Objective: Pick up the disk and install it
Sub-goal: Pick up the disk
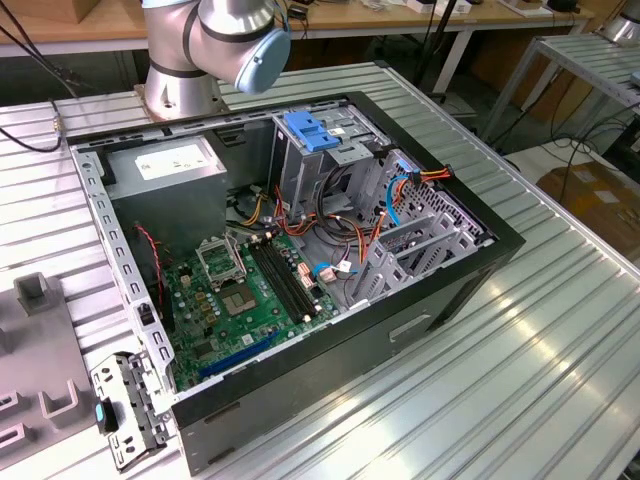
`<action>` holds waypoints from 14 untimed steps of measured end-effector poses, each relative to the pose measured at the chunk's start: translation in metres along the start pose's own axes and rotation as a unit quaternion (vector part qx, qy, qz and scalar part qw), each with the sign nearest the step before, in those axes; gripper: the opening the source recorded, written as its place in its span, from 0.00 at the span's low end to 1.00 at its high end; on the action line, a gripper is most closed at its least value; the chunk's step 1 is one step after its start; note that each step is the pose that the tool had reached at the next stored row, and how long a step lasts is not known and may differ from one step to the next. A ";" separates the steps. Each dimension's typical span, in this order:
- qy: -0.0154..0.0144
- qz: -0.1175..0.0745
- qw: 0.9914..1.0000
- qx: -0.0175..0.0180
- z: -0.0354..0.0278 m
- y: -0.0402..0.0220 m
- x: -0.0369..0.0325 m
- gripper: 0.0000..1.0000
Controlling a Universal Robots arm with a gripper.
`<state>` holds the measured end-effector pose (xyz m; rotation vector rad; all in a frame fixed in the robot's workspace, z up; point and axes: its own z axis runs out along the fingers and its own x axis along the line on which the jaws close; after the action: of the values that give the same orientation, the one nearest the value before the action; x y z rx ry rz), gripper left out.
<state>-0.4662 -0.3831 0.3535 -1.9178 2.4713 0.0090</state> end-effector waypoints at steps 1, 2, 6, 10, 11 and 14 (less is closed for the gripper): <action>0.000 -0.007 1.000 0.000 0.0019 0.0003 -0.0001 0.54; 0.000 -0.016 1.000 0.000 0.0041 0.0008 -0.0017 0.54; 0.000 -0.034 0.999 0.000 0.0108 0.0029 -0.0090 0.54; 0.000 -0.069 0.998 0.000 0.0177 0.0035 -0.0097 0.54; -0.001 -0.082 0.997 0.000 0.0201 0.0035 -0.0097 0.54; -0.001 -0.104 0.995 -0.001 0.0280 0.0057 -0.0091 0.54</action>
<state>-0.4693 -0.3725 0.3256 -2.1629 2.2589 0.0097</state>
